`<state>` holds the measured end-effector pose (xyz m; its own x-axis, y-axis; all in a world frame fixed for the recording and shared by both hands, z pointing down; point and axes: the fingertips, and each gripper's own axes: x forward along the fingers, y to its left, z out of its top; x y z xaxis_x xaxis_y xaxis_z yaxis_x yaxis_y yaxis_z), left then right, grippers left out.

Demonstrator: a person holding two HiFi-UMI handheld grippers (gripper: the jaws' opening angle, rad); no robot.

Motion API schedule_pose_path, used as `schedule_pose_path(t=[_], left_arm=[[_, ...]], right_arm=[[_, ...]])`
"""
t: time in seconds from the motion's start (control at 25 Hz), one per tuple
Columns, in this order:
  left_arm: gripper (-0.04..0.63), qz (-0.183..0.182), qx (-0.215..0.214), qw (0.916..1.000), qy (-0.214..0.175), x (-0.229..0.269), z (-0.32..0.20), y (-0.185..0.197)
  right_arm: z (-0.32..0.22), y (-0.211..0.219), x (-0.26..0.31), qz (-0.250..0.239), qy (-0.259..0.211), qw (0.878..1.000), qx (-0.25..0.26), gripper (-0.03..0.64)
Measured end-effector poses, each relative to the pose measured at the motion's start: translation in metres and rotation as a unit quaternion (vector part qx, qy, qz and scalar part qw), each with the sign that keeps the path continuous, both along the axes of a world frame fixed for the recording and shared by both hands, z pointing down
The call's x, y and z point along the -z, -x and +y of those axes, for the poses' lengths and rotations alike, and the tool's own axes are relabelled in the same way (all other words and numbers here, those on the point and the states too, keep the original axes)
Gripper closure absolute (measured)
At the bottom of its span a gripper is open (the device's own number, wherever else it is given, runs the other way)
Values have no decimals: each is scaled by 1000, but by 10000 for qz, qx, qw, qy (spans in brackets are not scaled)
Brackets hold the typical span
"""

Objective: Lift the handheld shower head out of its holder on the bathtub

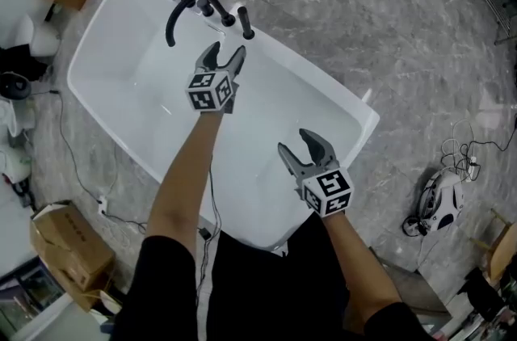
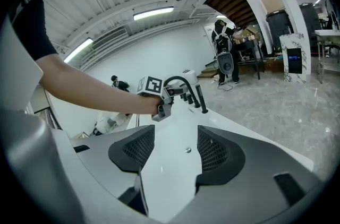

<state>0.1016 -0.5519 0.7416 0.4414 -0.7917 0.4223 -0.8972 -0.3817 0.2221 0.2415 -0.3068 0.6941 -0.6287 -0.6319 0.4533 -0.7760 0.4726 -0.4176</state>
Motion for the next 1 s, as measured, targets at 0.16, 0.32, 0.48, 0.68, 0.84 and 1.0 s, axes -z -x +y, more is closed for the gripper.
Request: schedule_pose_path(t=[0.16, 0.32, 0.48, 0.68, 0.84, 1.0], left_arm=[[310, -152, -8, 9999, -8, -11, -19, -6], [310, -179, 40, 9998, 14, -21, -37, -5], [310, -194, 24, 9998, 13, -33, -50, -9], [310, -279, 12, 9996, 24, -49, -63, -11], [310, -379, -27, 9993, -7, -56, -81, -13], [310, -475, -167, 9987, -16, -61, -89, -24]], right_arm=[[1, -7, -20, -32, 137, 9999, 24, 396], [-2, -8, -32, -55, 220, 9997, 57, 396], [-8, -11, -42, -101, 264, 9996, 62, 396], [-12, -6, -50, -94, 229, 9995, 206, 396], [-15, -3, -56, -75, 157, 9992, 346, 396], [-5, -3, -66, -112, 317, 9988, 356, 396]])
